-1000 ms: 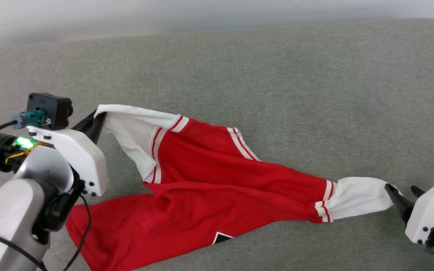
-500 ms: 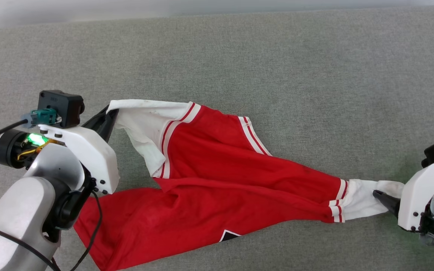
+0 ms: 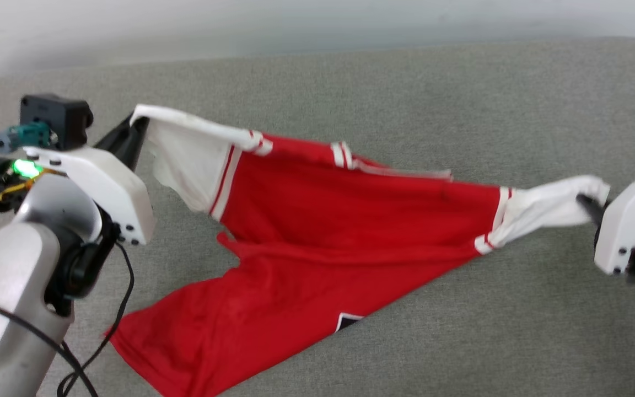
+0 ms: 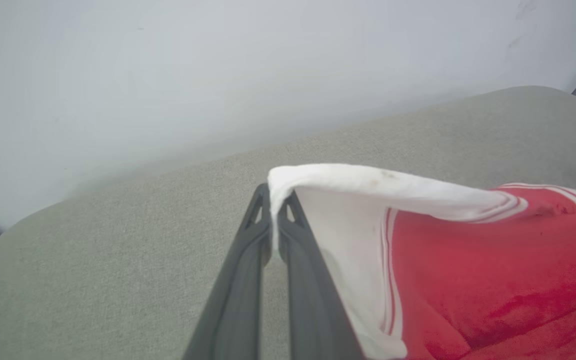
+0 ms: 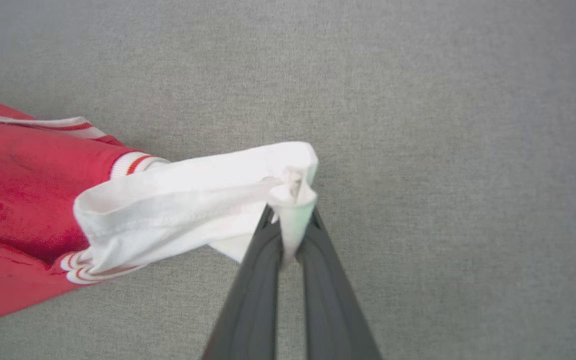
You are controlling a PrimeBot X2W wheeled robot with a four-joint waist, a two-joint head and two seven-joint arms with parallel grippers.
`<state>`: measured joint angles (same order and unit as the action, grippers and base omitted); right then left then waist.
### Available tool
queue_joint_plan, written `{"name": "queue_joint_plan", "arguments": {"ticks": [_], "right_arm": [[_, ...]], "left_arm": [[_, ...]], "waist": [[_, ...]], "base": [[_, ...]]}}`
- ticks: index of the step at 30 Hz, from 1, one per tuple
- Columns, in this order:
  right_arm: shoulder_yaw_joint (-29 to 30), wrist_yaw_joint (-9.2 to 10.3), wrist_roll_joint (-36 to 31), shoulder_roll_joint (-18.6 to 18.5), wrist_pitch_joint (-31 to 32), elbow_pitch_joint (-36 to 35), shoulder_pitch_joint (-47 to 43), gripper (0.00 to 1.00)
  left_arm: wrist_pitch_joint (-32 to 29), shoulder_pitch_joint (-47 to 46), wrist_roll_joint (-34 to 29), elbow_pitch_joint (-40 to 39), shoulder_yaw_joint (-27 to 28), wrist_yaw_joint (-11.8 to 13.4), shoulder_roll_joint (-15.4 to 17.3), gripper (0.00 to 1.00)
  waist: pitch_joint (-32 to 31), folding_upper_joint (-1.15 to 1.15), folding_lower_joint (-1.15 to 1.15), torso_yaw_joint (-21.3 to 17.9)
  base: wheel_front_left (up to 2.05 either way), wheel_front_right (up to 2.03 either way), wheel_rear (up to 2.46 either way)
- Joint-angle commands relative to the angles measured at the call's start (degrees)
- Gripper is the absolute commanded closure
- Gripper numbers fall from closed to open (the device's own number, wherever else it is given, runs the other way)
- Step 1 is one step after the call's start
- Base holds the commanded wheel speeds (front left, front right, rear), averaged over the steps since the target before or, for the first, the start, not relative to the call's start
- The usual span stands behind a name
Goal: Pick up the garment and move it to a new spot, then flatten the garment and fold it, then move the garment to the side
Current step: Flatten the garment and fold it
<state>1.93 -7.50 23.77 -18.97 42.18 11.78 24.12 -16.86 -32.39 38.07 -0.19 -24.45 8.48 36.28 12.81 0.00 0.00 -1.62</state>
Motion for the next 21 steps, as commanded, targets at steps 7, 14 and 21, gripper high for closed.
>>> {"name": "queue_joint_plan", "arguments": {"ticks": [7, 14, 21], "right_arm": [[0.55, 0.02, -3.34, -0.83, -7.66, 4.58, 11.87, 1.0], [-0.57, 0.02, -4.55, -0.66, -15.12, 12.46, 26.02, 1.0], [-1.0, 0.03, -8.17, -0.43, -20.77, 18.73, 42.37, 1.0]], "left_arm": [[2.71, -9.79, 0.72, 8.26, 1.49, -1.62, -3.42, 1.0], [7.34, -23.23, -0.78, 20.49, 1.99, -3.87, -7.17, 1.0], [12.65, -38.54, -3.7, 31.32, 2.4, -5.98, -8.37, 1.0]], "waist": [[-2.87, 0.0, 0.0, -1.06], [-1.06, 0.0, 0.0, -1.21], [4.58, 0.0, 0.0, -1.41]], "base": [[0.0, 0.0, 0.0], [0.0, 0.0, 0.0], [0.0, 0.0, 0.0]]}}
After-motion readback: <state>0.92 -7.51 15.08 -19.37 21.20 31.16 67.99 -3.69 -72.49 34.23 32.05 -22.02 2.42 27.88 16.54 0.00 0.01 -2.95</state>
